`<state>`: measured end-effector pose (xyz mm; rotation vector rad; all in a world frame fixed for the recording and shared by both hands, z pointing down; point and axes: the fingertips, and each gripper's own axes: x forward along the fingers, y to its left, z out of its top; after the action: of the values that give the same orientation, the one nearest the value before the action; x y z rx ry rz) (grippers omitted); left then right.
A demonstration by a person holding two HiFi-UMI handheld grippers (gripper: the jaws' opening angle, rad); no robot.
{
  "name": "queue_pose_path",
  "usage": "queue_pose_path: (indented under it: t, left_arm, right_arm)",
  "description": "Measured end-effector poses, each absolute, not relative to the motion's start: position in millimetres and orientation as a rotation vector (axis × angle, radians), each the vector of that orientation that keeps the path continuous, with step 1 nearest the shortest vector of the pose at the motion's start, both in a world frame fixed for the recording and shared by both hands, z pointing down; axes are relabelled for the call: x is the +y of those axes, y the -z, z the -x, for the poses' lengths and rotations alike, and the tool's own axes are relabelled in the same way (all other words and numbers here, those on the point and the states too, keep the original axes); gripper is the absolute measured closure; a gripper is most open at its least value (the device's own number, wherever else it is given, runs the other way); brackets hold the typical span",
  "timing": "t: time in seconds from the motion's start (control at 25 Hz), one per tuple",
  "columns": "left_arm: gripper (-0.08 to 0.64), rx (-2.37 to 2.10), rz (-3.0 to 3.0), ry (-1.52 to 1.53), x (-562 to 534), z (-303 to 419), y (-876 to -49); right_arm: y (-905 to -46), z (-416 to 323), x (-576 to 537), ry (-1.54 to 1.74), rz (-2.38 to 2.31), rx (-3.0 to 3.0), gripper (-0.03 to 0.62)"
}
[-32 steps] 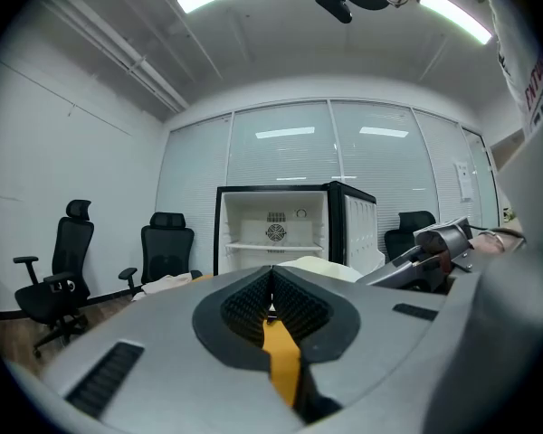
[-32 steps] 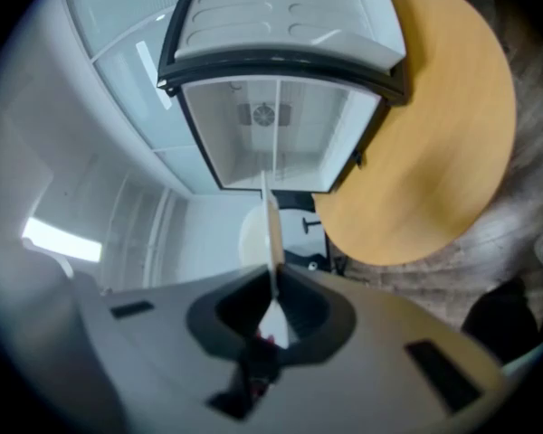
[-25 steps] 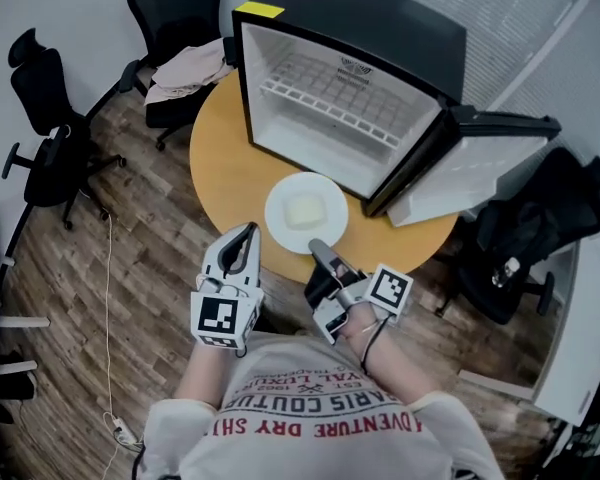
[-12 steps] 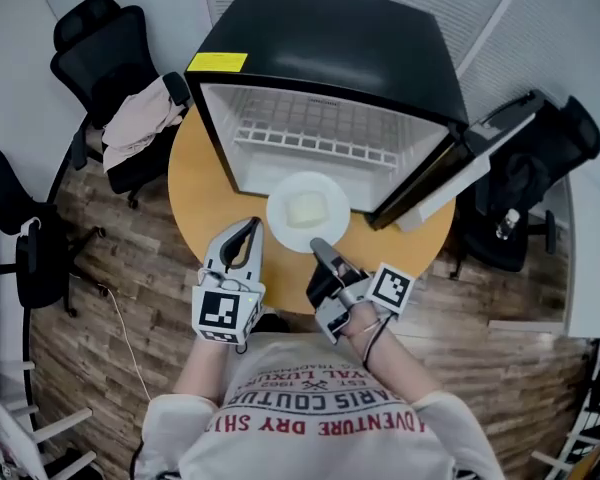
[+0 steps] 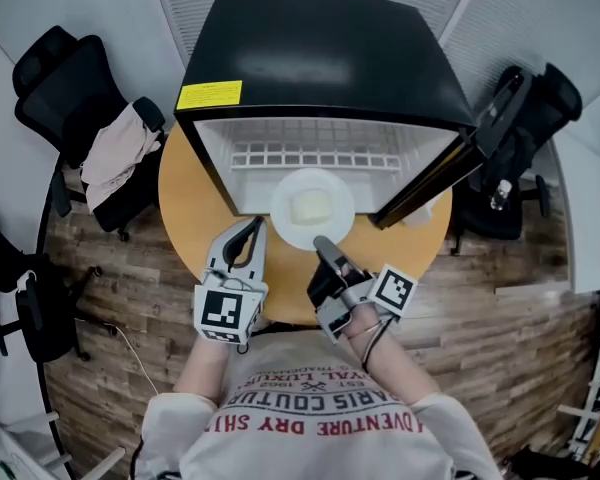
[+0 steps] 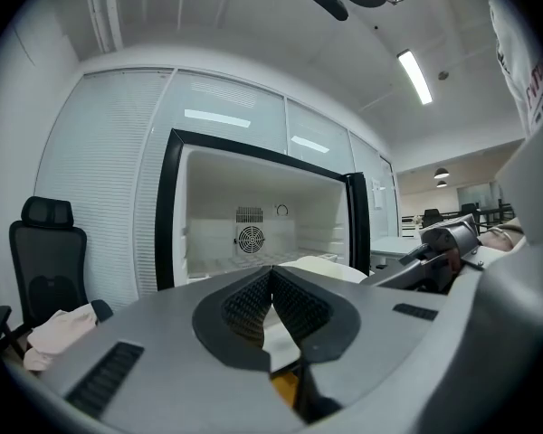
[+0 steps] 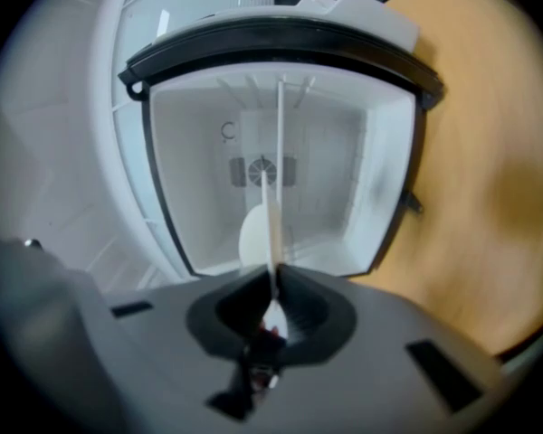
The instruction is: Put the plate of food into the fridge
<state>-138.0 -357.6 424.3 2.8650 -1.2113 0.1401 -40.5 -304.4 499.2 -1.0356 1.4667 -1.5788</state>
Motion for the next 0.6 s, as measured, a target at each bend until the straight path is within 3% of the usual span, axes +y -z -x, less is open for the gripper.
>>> queue_pose_path:
  t: [0.6]
  left_arm:
    - [0.531,-1.181,-2.852,-0.119,-386.0,113.9,-422.3]
  right_arm:
    - [-495.2,9.4,-365.2,1.55,1.103,1.392,0.552]
